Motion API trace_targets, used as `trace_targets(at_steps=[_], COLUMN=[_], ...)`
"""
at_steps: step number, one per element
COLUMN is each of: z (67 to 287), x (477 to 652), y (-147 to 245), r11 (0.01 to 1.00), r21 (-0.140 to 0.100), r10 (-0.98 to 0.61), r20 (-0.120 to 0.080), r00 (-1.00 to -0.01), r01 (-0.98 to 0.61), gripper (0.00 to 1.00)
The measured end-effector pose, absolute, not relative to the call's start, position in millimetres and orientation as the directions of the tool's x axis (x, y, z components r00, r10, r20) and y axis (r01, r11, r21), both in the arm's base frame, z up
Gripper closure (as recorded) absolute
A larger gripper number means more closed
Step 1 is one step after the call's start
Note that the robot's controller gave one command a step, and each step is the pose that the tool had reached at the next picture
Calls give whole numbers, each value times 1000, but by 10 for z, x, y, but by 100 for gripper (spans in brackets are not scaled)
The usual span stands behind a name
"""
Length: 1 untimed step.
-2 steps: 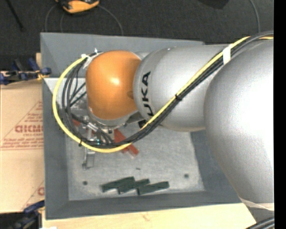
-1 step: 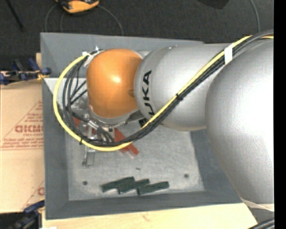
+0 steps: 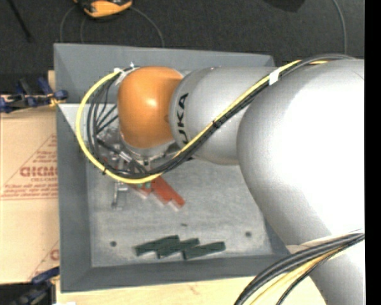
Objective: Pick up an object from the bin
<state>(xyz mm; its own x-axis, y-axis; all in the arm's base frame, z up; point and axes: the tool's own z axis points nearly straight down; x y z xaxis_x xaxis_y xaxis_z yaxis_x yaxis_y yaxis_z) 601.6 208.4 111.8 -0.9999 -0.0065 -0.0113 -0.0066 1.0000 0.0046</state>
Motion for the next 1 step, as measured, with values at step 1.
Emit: trace_targets(at_steps=[1], z=[759], x=[6372], y=[2024], r11=[969], r21=[4], r10=[248], r20=[-5], r00=[-969], r01=[248], gripper=[0])
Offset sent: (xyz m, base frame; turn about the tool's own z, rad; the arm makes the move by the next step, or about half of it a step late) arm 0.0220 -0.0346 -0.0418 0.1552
